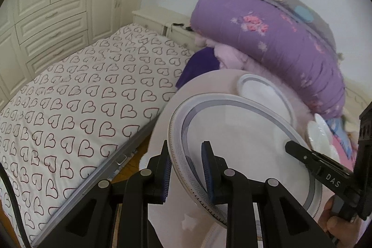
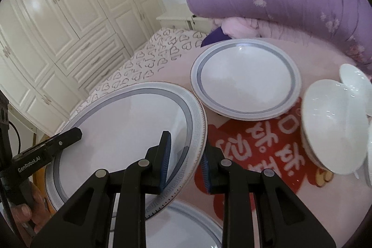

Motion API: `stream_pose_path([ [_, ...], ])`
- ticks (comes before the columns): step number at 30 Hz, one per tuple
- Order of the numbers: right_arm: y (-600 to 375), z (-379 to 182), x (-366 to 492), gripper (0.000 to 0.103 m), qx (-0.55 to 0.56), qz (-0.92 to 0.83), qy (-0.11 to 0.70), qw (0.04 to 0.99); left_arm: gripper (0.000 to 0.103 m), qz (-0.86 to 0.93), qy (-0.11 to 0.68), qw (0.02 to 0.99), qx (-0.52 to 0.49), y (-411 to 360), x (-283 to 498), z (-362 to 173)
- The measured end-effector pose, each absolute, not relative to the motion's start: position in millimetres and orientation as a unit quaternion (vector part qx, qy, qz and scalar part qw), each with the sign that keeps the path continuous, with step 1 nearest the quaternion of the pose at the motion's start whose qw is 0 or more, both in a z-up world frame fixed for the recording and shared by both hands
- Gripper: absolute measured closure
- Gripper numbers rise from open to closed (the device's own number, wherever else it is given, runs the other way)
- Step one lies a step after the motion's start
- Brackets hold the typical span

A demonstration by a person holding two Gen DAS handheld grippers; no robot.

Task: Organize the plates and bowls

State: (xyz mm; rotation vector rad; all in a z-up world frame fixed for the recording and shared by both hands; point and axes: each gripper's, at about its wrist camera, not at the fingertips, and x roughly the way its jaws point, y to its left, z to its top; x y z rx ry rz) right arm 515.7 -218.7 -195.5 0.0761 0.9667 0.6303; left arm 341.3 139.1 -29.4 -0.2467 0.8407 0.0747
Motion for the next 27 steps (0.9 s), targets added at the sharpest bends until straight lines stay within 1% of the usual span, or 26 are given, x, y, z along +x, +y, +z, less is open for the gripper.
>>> stream_pose_path([
  [8, -250, -179, 476, 0.079, 0.032, 0.297, 0.447, 0.843, 0.082, 0.014, 0.399, 0.910, -0.111, 121, 283, -18],
  [17, -277, -186, 428, 0.079, 0.025, 0.296, 0.455, 0.839, 0.082, 0.002, 0.415, 0.904, -0.098, 105, 227, -24],
  [27, -290, -203, 396, 0.079, 0.020, 0.289, 0.476, 0.830, 0.082, 0.001, 0.448, 0.890, -0.085, 86, 213, -41],
])
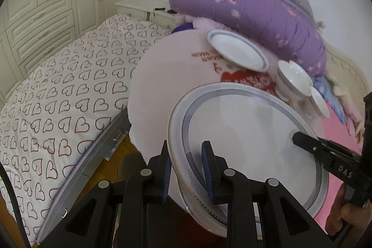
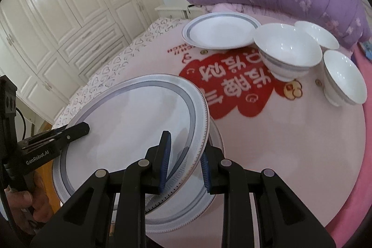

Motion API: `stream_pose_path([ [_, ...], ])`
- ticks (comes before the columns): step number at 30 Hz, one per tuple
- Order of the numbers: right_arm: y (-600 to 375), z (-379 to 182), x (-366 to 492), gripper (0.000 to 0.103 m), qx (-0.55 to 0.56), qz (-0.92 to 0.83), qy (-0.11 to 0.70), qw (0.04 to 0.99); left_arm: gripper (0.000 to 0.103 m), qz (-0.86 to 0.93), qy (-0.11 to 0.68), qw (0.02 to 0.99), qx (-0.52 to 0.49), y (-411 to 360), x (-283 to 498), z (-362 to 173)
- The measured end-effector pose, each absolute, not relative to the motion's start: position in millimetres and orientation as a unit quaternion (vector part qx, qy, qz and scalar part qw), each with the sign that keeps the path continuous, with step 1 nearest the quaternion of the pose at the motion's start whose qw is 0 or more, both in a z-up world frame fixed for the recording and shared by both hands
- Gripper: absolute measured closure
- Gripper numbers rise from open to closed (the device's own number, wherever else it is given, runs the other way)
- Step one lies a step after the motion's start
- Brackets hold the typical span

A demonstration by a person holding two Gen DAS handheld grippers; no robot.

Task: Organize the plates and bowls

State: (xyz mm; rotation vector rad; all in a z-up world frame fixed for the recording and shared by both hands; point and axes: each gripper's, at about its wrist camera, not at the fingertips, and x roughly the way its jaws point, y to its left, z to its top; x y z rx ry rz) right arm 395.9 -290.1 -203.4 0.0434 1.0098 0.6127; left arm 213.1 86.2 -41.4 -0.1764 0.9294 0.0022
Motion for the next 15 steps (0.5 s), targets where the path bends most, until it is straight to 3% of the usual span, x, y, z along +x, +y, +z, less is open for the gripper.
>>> stream_pose_path([
  [15, -293, -227, 387, 0.079, -0.002, 0.284, 0.495, 0.821, 0.081, 0.011, 0.459, 0.886, -0.067, 71, 220, -68],
])
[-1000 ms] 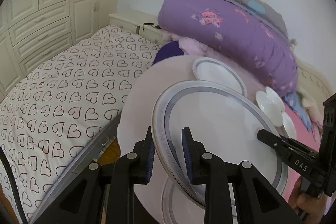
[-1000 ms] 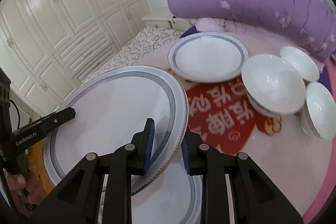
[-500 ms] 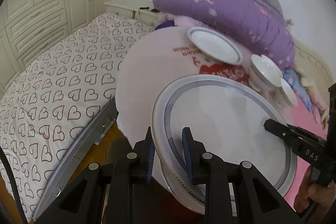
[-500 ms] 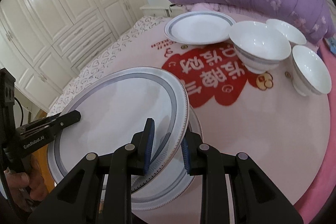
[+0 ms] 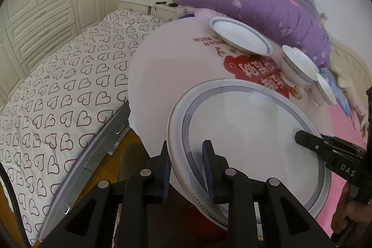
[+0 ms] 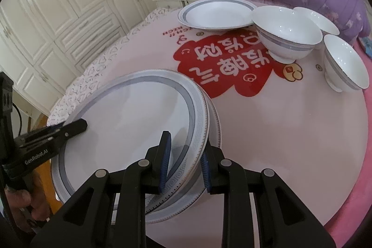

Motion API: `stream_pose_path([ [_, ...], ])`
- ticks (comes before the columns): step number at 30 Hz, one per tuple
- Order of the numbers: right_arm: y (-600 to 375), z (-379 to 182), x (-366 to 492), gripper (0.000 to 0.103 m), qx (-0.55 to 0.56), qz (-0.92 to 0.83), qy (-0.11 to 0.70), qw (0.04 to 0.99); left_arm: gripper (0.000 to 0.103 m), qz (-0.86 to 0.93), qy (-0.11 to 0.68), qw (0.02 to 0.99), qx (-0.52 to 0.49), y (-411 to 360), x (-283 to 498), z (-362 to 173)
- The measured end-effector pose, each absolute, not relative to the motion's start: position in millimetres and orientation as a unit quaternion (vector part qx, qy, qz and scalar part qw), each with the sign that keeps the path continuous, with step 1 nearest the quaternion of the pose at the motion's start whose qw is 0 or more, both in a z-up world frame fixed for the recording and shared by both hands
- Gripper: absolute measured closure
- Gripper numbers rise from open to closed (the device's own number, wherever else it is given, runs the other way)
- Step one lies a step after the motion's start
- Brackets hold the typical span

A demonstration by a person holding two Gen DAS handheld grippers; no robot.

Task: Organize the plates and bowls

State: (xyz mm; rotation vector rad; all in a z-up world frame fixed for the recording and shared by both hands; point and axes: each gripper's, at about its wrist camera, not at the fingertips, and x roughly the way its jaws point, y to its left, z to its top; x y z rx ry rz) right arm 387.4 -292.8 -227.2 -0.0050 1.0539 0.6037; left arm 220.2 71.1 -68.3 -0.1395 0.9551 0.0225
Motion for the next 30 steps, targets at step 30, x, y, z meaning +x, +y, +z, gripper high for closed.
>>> stream_pose_path([
  [30, -283, -229, 387, 0.064, -0.087, 0.252, 0.497, 0.826, 0.076, -0.002, 0.477, 0.877, -0.049, 68, 230, -102],
])
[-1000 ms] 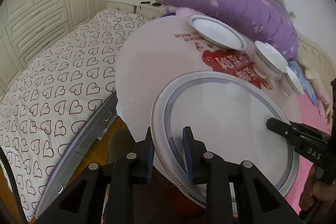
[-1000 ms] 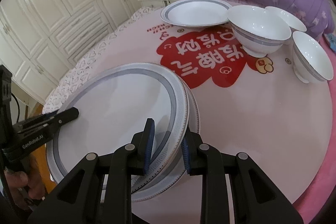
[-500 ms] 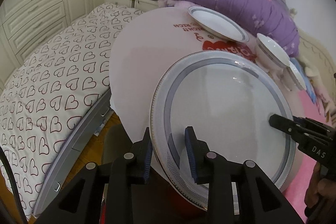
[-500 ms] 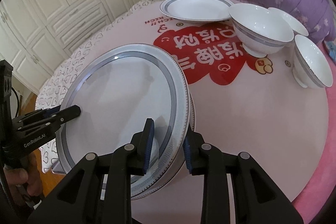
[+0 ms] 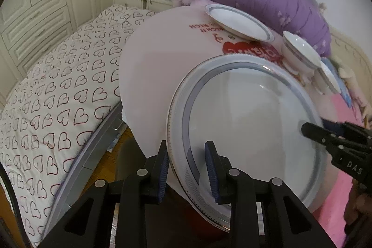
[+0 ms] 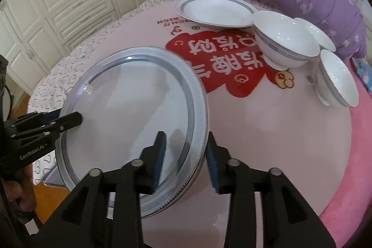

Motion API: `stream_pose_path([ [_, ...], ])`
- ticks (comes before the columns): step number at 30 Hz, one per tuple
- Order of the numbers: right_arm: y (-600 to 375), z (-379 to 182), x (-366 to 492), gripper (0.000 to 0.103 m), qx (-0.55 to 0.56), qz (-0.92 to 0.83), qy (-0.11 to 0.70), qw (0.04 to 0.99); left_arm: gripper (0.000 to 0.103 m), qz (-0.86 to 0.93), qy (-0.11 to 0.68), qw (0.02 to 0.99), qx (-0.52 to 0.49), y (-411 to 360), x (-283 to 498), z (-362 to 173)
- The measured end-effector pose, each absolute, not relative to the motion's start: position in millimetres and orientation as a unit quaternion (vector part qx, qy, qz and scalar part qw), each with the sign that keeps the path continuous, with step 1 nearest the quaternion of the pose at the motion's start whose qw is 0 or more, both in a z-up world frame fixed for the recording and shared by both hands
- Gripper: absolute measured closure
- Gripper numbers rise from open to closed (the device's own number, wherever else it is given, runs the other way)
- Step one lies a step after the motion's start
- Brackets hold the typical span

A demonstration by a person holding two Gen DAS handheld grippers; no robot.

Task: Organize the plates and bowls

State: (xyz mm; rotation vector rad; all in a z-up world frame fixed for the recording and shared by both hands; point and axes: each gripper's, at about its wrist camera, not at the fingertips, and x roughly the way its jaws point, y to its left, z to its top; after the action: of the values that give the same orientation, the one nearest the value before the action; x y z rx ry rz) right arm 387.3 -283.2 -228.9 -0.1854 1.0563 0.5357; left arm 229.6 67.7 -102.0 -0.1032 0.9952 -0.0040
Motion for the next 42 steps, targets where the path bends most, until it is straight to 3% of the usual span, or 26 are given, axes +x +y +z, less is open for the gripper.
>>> stream_pose_path([
  [7, -287, -227, 390, 0.062, -0.081, 0.257, 0.493, 0.827, 0.075, -0.006, 0.481, 0.876, -0.044, 66, 231, -103],
  [9, -287, -228, 391, 0.053, -0.074, 0.259, 0.494, 0.826, 0.073, -0.002, 0.480, 0.876, -0.041, 66, 232, -102],
  [10, -288, -227, 392, 0.041, -0.066, 0.260, 0.492, 0.828, 0.061, -0.001, 0.481, 0.876, -0.039, 66, 232, -102],
  [13, -291, -226, 393, 0.013, -0.046, 0.267, 0.487, 0.830, 0.009, 0.015, 0.465, 0.884, -0.037, 67, 228, -96],
  [14, -294, -226, 395, 0.008, -0.030, 0.271, 0.486, 0.830, 0.001, 0.018, 0.457, 0.889, -0.036, 68, 226, -92],
  [15, -297, -226, 397, 0.000, -0.017, 0.271, 0.484, 0.832, 0.001, 0.020, 0.451, 0.892, -0.035, 67, 225, -89],
  [42, -316, -196, 420, 0.000, 0.055, 0.276, 0.449, 0.848, 0.001, 0.012, 0.384, 0.923, -0.028, 50, 230, -19],
])
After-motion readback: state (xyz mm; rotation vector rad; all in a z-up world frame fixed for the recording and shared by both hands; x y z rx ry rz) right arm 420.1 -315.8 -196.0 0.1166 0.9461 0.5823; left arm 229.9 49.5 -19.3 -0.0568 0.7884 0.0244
